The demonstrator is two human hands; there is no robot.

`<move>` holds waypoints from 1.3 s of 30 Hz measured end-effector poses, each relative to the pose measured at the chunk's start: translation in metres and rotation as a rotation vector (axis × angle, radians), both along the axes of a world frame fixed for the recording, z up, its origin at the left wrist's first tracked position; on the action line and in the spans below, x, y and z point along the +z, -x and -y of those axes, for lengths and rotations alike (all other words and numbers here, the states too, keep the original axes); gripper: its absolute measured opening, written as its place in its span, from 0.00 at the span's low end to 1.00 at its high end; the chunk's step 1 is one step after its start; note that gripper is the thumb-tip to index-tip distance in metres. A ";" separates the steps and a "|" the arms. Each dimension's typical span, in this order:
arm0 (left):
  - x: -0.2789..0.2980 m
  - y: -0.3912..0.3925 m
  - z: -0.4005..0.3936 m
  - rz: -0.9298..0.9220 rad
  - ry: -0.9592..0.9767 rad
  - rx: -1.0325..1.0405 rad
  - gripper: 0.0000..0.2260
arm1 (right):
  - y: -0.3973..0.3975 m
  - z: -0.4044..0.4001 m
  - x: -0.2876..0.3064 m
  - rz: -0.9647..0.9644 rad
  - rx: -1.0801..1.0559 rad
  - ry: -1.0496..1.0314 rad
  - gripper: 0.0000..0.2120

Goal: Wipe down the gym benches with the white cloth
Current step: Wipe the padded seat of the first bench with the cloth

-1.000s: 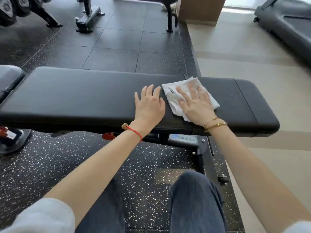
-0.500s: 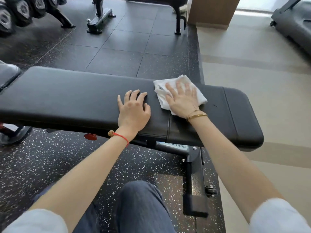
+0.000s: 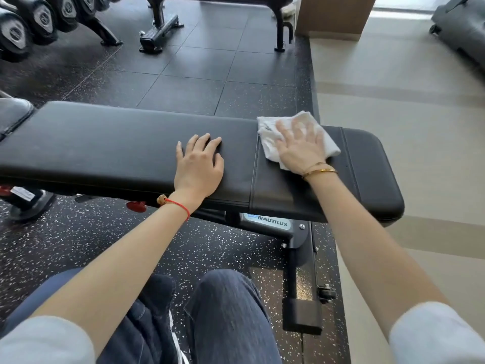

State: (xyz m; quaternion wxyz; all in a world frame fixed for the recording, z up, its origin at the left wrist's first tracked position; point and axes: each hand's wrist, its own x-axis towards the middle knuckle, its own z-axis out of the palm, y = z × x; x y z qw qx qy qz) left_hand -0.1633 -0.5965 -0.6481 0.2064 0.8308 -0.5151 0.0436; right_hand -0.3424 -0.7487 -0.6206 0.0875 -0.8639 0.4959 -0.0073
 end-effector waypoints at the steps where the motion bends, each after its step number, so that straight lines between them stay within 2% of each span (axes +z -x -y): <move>1: 0.000 0.000 0.001 0.000 -0.007 0.002 0.20 | -0.006 -0.009 -0.001 0.001 0.041 0.005 0.25; 7: 0.003 0.007 0.006 -0.041 -0.018 0.002 0.20 | 0.048 -0.070 -0.009 0.051 0.229 0.086 0.25; 12: 0.007 0.028 0.019 -0.088 -0.018 -0.058 0.21 | 0.093 -0.026 -0.008 0.005 -0.011 0.112 0.25; 17: 0.004 0.035 0.028 -0.073 -0.003 -0.056 0.20 | 0.065 0.049 0.000 0.013 -0.191 -0.001 0.24; 22: 0.000 0.033 0.028 -0.065 0.025 -0.063 0.19 | 0.020 0.038 0.003 0.011 -0.032 0.000 0.24; 25: -0.002 0.031 0.027 -0.046 0.028 -0.061 0.19 | 0.033 0.006 -0.003 0.049 0.100 0.027 0.24; 27: -0.002 0.030 0.027 -0.031 0.024 -0.063 0.19 | 0.060 0.003 -0.009 -0.018 0.160 0.103 0.25; 29: -0.001 0.032 0.027 -0.029 0.019 -0.059 0.20 | 0.086 0.020 -0.008 -0.106 0.115 0.168 0.25; 32: 0.001 0.037 0.028 -0.026 0.014 -0.049 0.20 | 0.093 0.057 0.001 -0.018 -0.133 0.049 0.24; 34: 0.002 0.037 0.028 -0.028 0.015 -0.043 0.19 | 0.074 0.066 0.006 -0.012 -0.190 -0.009 0.24; 36: 0.002 0.036 0.028 -0.031 0.021 -0.039 0.19 | 0.046 0.053 0.006 -0.056 -0.102 0.042 0.25; 39: 0.002 0.036 0.028 -0.035 0.020 -0.036 0.19 | 0.016 -0.004 -0.004 -0.137 0.175 0.175 0.27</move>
